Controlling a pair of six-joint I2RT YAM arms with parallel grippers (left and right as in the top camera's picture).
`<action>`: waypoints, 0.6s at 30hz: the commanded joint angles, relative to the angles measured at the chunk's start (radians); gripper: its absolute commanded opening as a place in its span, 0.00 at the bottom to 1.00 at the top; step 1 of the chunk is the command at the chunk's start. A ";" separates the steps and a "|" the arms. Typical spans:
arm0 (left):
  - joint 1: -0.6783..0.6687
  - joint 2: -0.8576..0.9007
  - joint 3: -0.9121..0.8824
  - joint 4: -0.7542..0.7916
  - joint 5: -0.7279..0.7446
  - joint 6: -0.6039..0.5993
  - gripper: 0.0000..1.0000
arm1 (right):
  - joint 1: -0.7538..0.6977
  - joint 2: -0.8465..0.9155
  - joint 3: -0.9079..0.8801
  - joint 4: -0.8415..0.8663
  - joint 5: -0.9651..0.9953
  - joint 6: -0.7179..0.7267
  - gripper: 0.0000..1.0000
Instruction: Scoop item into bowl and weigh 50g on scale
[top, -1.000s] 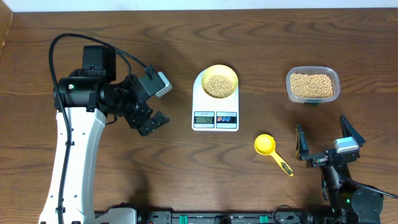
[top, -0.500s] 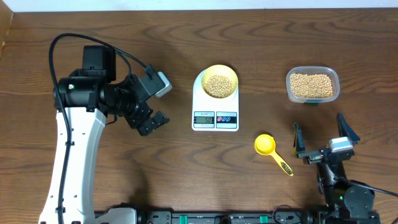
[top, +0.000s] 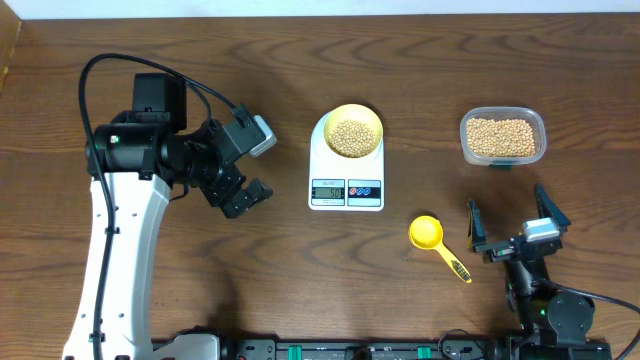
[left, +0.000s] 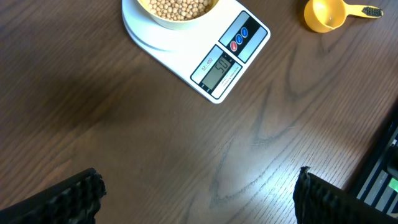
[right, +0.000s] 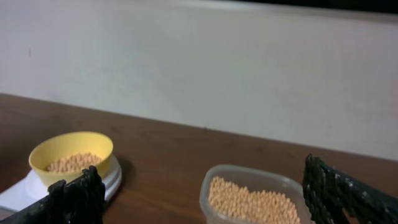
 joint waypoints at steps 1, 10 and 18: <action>-0.003 0.001 -0.005 -0.005 0.002 -0.013 0.99 | 0.003 -0.005 -0.014 -0.001 -0.003 -0.006 0.99; -0.003 0.001 -0.005 -0.005 0.002 -0.013 0.99 | 0.003 -0.005 -0.014 -0.137 -0.002 -0.006 0.99; -0.003 0.001 -0.005 -0.005 0.002 -0.013 0.99 | 0.003 -0.005 -0.014 -0.166 0.025 -0.006 0.99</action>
